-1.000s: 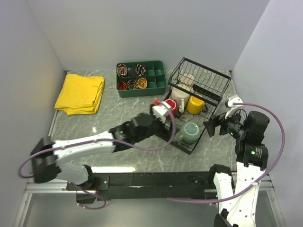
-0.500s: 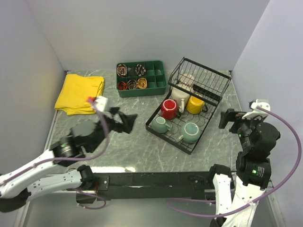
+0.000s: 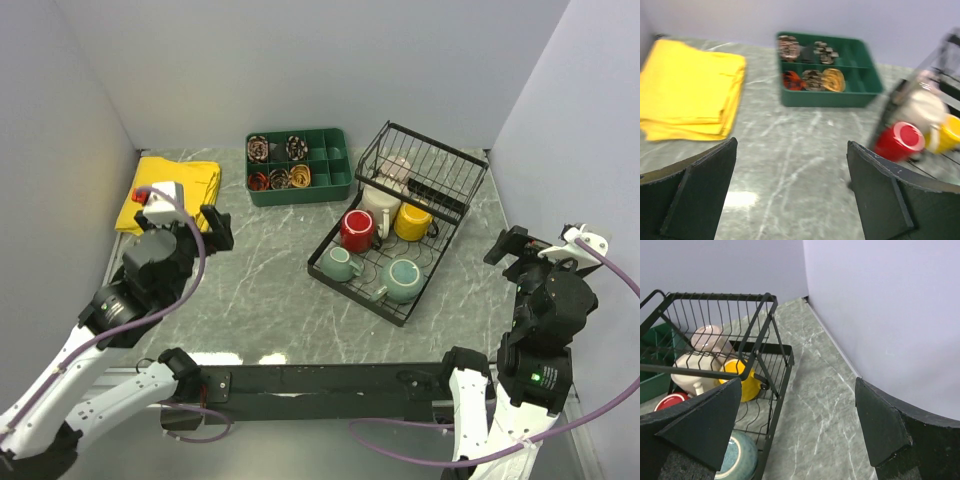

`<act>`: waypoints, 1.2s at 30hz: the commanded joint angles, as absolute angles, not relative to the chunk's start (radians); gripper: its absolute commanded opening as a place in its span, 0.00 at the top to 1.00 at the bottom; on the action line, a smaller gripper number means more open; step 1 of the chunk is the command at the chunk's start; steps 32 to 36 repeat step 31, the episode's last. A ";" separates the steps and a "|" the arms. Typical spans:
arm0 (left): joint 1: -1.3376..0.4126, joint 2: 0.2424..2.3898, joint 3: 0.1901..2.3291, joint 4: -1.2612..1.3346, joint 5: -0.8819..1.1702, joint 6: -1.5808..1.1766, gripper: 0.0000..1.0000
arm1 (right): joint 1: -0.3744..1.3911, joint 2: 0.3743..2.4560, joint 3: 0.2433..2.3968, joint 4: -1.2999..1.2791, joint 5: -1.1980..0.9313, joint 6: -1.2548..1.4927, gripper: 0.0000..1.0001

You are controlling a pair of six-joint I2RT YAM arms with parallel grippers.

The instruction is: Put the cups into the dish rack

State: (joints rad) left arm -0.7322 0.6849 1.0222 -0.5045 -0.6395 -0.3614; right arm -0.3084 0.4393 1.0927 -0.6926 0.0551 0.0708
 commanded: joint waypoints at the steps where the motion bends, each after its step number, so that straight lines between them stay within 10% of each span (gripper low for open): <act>1: -0.601 0.733 1.063 -0.491 -0.497 -0.353 0.04 | -0.316 0.428 1.091 -0.638 0.120 0.089 0.00; 36: -0.565 0.686 1.022 -0.477 -0.423 -0.364 0.04 | -0.316 0.396 1.054 -0.626 0.120 0.025 0.00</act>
